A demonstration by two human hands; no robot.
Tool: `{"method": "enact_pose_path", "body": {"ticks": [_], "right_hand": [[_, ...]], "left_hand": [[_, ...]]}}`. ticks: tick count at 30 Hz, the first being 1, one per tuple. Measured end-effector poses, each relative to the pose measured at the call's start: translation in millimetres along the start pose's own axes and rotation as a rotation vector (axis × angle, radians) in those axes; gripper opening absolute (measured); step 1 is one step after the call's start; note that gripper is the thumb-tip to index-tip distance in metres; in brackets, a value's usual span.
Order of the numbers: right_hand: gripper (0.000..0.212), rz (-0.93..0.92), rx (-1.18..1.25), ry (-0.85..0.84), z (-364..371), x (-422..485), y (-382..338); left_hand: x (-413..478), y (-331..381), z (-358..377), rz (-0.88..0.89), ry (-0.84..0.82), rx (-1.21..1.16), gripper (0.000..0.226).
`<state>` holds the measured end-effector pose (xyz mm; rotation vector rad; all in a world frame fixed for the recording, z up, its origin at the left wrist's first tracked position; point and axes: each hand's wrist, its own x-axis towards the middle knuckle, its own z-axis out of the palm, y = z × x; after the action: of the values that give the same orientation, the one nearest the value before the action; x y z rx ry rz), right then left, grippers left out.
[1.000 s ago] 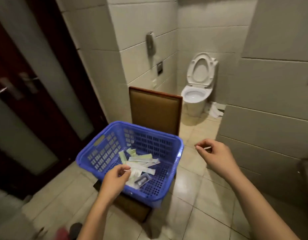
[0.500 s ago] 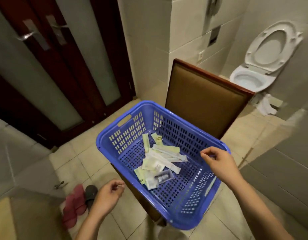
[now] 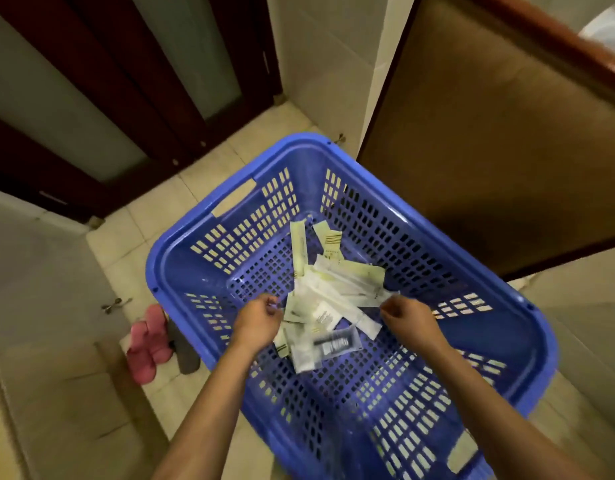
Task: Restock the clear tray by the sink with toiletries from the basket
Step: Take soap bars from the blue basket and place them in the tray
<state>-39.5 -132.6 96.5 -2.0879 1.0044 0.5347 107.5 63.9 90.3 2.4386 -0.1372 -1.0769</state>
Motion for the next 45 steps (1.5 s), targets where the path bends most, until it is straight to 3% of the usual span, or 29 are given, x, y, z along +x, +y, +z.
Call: {"method": "enact_pose_path", "body": {"ticks": [3,9,13,17,23,26,28,35,37,40,45], "right_hand": [[0.013,0.017,-0.075,-0.091,36,40,7],[0.047,0.008,-0.102,-0.178,106,101,24],[0.054,0.026,-0.171,-0.142,140,123,31],[0.063,0.034,-0.184,-0.063,159,127,35],[0.058,0.104,-0.167,-0.154,163,119,47],[0.031,0.149,-0.14,-0.213,160,115,56],[0.019,0.163,-0.093,-0.192,159,113,63],[0.027,0.249,0.079,-0.059,148,111,87],[0.028,0.263,0.112,-0.029,147,111,92],[0.006,0.247,0.104,-0.008,142,111,91],[0.031,0.133,-0.031,0.231,142,113,80]], "left_hand": [[45,1,23,-0.124,-0.103,0.081,0.041],[119,-25,63,-0.267,-0.126,0.147,0.062],[138,-42,92,-0.255,-0.151,0.089,0.058],[137,-43,116,-0.183,-0.06,-0.001,0.057],[122,-33,135,-0.174,-0.08,0.021,0.067],[116,-33,141,-0.198,-0.084,0.056,0.07],[114,-35,141,-0.2,-0.091,0.068,0.074],[109,-46,130,-0.218,-0.167,0.151,0.074],[113,-43,127,-0.23,-0.102,0.099,0.067],[126,-37,121,-0.227,0.018,0.115,0.057],[154,-35,116,-0.149,0.014,0.281,0.052]]}}
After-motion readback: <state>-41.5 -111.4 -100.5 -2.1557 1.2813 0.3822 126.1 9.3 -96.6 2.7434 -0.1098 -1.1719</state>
